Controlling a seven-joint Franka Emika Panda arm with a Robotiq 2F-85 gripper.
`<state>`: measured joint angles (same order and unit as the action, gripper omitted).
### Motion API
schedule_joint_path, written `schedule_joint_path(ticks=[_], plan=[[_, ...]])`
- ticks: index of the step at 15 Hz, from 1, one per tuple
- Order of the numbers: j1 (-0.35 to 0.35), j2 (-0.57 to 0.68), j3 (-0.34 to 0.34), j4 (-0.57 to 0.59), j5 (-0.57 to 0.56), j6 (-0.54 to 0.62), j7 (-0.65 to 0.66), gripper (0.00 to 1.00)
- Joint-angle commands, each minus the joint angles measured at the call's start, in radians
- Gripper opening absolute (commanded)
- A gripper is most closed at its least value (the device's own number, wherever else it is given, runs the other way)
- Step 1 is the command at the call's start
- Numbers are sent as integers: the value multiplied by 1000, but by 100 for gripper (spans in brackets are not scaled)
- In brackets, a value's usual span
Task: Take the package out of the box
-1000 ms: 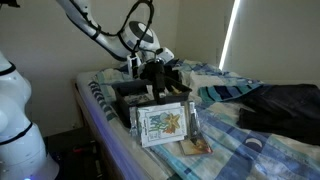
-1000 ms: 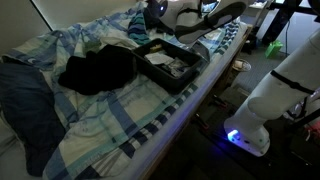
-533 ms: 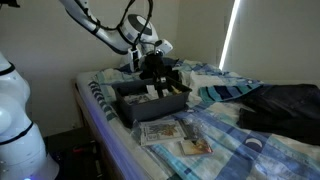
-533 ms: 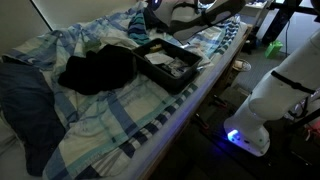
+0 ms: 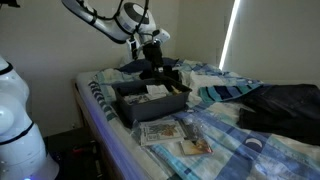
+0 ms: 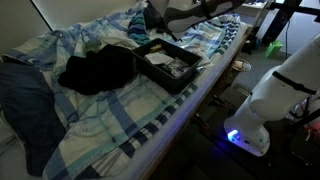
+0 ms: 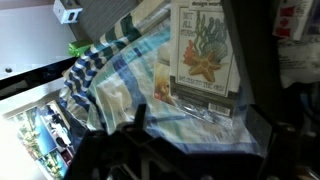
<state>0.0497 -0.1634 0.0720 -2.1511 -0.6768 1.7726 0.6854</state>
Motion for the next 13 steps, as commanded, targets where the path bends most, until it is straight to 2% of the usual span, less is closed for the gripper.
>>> schedule_joint_path(ticks=[1,7,8,13], plan=[[20,-52,16,17,118,30,-85,100],[60,-83,68,44,329,79,-244,100],[36,-74,74,37,283,61,-195,100],[48,-78,87,40,314,67,-214,100]])
